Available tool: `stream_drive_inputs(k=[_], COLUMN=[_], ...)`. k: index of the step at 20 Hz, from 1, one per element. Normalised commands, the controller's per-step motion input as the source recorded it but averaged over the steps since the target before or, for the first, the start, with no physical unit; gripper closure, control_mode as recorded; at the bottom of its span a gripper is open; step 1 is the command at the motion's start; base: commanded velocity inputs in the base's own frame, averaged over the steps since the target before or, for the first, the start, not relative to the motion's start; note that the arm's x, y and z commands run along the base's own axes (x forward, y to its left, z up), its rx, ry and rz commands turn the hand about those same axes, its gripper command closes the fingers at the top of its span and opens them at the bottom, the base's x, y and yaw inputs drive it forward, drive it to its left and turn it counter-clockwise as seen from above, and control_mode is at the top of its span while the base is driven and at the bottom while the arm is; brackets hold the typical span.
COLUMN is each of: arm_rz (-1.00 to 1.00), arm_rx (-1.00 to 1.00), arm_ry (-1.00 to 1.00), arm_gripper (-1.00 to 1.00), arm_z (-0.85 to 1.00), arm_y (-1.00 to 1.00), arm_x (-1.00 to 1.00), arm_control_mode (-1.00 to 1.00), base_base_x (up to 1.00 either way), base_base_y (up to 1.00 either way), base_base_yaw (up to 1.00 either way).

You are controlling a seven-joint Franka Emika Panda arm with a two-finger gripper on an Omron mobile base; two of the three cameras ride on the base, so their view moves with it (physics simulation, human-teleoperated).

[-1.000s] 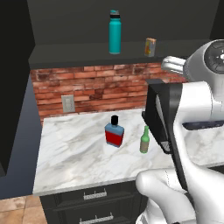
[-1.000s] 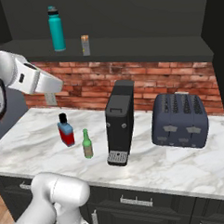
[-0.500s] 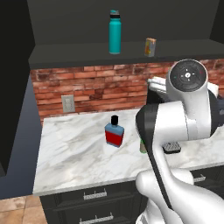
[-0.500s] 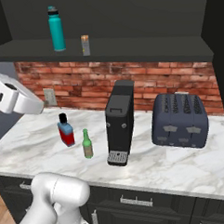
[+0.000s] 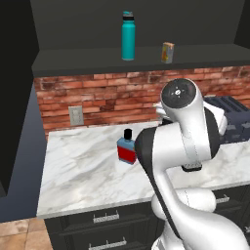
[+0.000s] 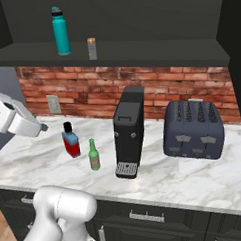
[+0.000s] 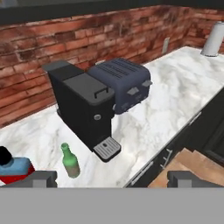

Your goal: Sort all alcoholic drinks to one cabinet, and non-alcoholic drinks to the other.

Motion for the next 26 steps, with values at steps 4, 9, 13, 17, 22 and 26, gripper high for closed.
stream_drive_inputs(k=[4,9,13,17,22,26], arm_rz=[-0.01,0.00,0.00,-0.11,-0.16,-0.12], arm_rx=[0.00,0.00,0.00,0.00,0.00,0.00], arm_ry=[-0.02,-0.07,-0.05,-0.01,0.00,-0.01], arm_gripper=[-1.00,-1.00,-1.00,-1.00,-1.00,-1.00], arm_z=[-0.51,-0.37,-0.34,-0.23,-0.18,-0.27], arm_y=[0.02,0.02,0.16,0.33,0.29,0.05], arm_x=[0.00,0.00,0.00,0.00,0.01,0.11], arm_control_mode=[-1.00,-1.00,-1.00,-1.00,-1.00,-1.00], base_base_x=[0.00,0.00,0.00,0.00,0.00,0.00], base_base_y=[0.00,0.00,0.00,0.00,0.00,0.00], base_base_yaw=[0.00,0.00,0.00,0.00,0.00,0.00])
